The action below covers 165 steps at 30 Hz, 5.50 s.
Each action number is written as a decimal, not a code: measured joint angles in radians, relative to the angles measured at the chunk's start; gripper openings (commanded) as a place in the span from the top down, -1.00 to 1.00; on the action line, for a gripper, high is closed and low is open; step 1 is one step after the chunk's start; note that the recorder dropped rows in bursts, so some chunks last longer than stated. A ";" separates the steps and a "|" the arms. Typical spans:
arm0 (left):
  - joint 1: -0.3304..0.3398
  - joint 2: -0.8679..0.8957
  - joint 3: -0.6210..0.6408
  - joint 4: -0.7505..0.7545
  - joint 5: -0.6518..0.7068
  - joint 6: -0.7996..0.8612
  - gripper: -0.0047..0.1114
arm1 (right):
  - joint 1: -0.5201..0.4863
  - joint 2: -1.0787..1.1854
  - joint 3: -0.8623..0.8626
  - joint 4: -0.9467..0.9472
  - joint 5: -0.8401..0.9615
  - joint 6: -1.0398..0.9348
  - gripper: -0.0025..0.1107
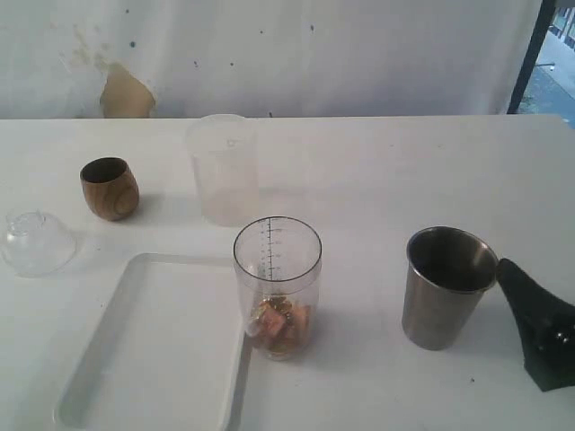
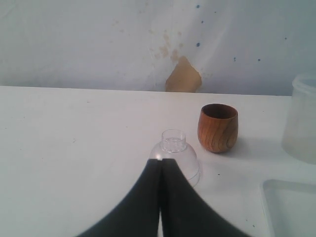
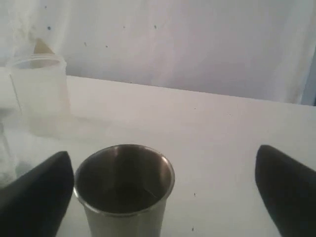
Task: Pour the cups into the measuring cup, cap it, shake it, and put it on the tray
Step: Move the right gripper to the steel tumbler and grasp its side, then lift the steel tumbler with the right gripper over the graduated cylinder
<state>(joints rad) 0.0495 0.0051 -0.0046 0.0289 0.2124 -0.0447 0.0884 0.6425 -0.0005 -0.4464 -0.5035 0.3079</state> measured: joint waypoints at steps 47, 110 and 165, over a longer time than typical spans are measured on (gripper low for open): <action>0.000 0.000 0.000 0.000 0.000 0.000 0.92 | 0.000 1.064 -0.049 -0.014 -0.693 -0.204 -0.67; 0.000 0.000 0.000 0.000 -0.002 0.000 0.92 | 0.000 1.302 -0.303 -0.143 -0.702 -0.221 0.96; 0.000 0.000 0.000 0.000 -0.002 0.000 0.92 | 0.284 1.055 -0.792 -0.390 -0.129 -0.036 0.96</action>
<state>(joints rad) 0.0495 0.0051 -0.0046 0.0289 0.2107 -0.0447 0.3727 1.6976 -0.7922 -0.8362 -0.6329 0.2719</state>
